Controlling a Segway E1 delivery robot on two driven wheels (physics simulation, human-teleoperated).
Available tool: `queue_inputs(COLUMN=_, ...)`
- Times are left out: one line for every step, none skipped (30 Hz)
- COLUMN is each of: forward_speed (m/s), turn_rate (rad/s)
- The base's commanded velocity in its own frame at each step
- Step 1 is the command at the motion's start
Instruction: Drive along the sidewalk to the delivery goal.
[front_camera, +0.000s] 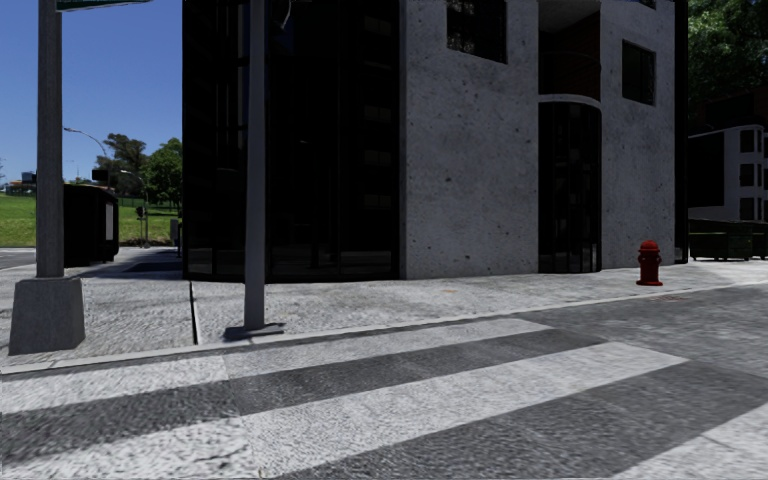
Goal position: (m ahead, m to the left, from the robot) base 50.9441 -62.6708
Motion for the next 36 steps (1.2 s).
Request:
queue_inputs(forward_speed=1.3, turn_rate=0.0)
queue_inputs(forward_speed=1.3, turn_rate=0.0)
queue_inputs(forward_speed=1.32, turn_rate=0.0)
queue_inputs(forward_speed=1.34, turn_rate=0.0)
queue_inputs(forward_speed=1.35, turn_rate=0.0)
queue_inputs(forward_speed=1.35, turn_rate=0.0)
queue_inputs(forward_speed=1.35, turn_rate=0.0)
queue_inputs(forward_speed=1.36, turn_rate=-0.03)
queue_inputs(forward_speed=1.43, turn_rate=-0.06)
queue_inputs(forward_speed=1.43, turn_rate=-0.06)
queue_inputs(forward_speed=1.5, turn_rate=-0.06)
queue_inputs(forward_speed=1.53, turn_rate=-0.06)
queue_inputs(forward_speed=1.54, turn_rate=-0.06)
queue_inputs(forward_speed=1.54, turn_rate=-0.06)
queue_inputs(forward_speed=1.54, turn_rate=-0.06)
queue_inputs(forward_speed=1.54, turn_rate=-0.06)
queue_inputs(forward_speed=1.54, turn_rate=-0.06)
queue_inputs(forward_speed=1.54, turn_rate=-0.06)
queue_inputs(forward_speed=1.55, turn_rate=-0.06)
queue_inputs(forward_speed=1.55, turn_rate=-0.06)
queue_inputs(forward_speed=1.55, turn_rate=-0.07)
queue_inputs(forward_speed=1.55, turn_rate=-0.09)
queue_inputs(forward_speed=1.55, turn_rate=-0.09)
queue_inputs(forward_speed=1.55, turn_rate=-0.15)
queue_inputs(forward_speed=1.55, turn_rate=-0.22)
queue_inputs(forward_speed=1.55, turn_rate=-0.22)
queue_inputs(forward_speed=1.55, turn_rate=-0.24)
queue_inputs(forward_speed=1.55, turn_rate=-0.25)
queue_inputs(forward_speed=1.55, turn_rate=-0.25)
queue_inputs(forward_speed=1.55, turn_rate=-0.25)
queue_inputs(forward_speed=1.55, turn_rate=-0.26)
queue_inputs(forward_speed=1.55, turn_rate=-0.27)
queue_inputs(forward_speed=1.55, turn_rate=-0.29)
queue_inputs(forward_speed=1.55, turn_rate=-0.31)
queue_inputs(forward_speed=1.55, turn_rate=-0.31)
queue_inputs(forward_speed=1.55, turn_rate=-0.32)
